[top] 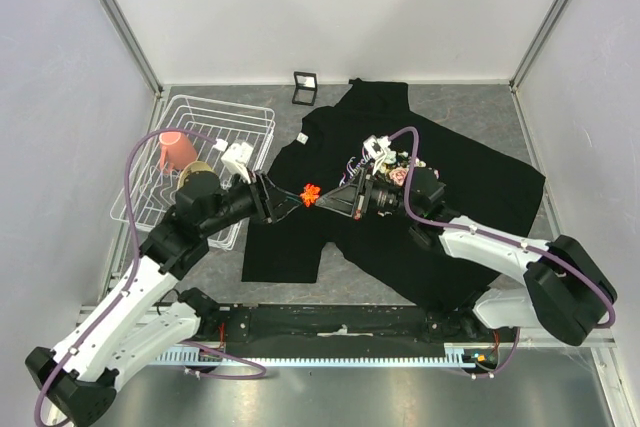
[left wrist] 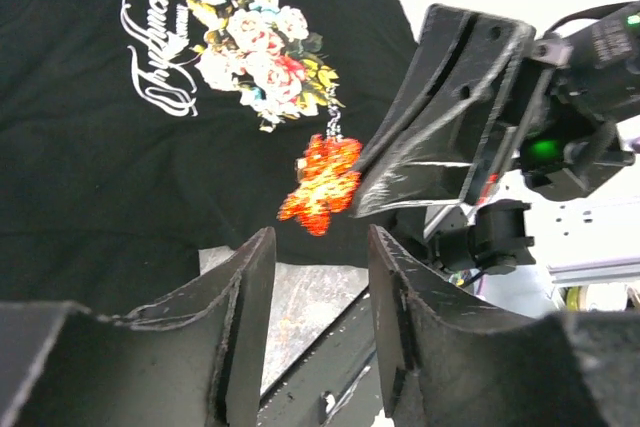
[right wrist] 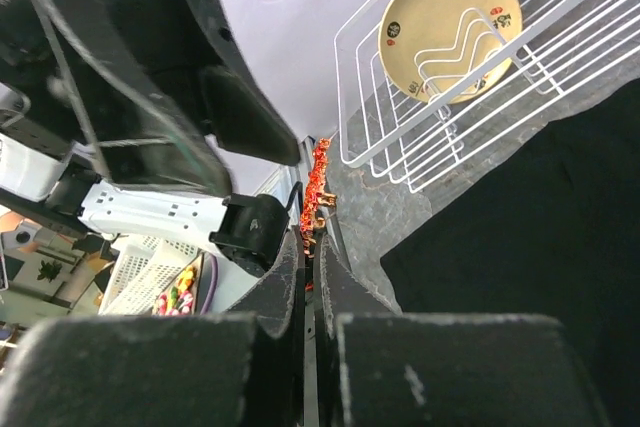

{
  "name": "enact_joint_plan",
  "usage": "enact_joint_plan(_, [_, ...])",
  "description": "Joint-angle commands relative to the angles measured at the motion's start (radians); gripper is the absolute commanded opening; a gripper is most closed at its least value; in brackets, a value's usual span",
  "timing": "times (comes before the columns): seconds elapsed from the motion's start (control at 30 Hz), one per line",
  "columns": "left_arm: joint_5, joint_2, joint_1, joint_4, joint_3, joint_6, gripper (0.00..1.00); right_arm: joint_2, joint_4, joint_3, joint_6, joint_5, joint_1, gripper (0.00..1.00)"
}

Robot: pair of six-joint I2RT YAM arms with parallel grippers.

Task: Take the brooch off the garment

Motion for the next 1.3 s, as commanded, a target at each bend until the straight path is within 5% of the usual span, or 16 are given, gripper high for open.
enact_joint_plan(0.0, [-0.011, -0.03, 0.019, 0.134, -0.094, -0.106, 0.48, -0.026, 0.075, 0.018, 0.018, 0.001, 0.0, 0.0])
enact_joint_plan(0.07, [0.01, -0.067, 0.025, 0.272, -0.178, -0.168, 0.57, -0.032, 0.121, 0.002, 0.044, -0.002, 0.0, 0.0])
enact_joint_plan(0.17, [0.058, -0.09, 0.031, 0.442, -0.27, -0.313, 0.58, -0.035, 0.174, -0.017, 0.084, -0.012, 0.0, 0.0])
enact_joint_plan(0.33, [0.053, -0.131, 0.031, 0.566, -0.357, -0.394, 0.46, -0.041, 0.188, -0.028, 0.093, -0.025, -0.002, 0.0])
enact_joint_plan(0.5, [0.029, -0.219, 0.031, 0.716, -0.437, -0.46, 0.47, -0.066, 0.197, -0.049, 0.101, -0.007, 0.0, 0.0])
enact_joint_plan(0.8, [0.055, -0.162, 0.031, 0.793, -0.476, -0.553, 0.53, -0.031, 0.357, -0.075, 0.205, -0.013, -0.002, 0.0])
enact_joint_plan(1.03, [0.072, -0.121, 0.031, 0.879, -0.473, -0.604, 0.42, -0.009, 0.385, -0.092, 0.216, -0.031, 0.003, 0.0])
enact_joint_plan(1.27, [0.085, -0.133, 0.031, 0.916, -0.476, -0.607, 0.45, -0.011, 0.358, -0.095, 0.194, -0.034, 0.006, 0.0])
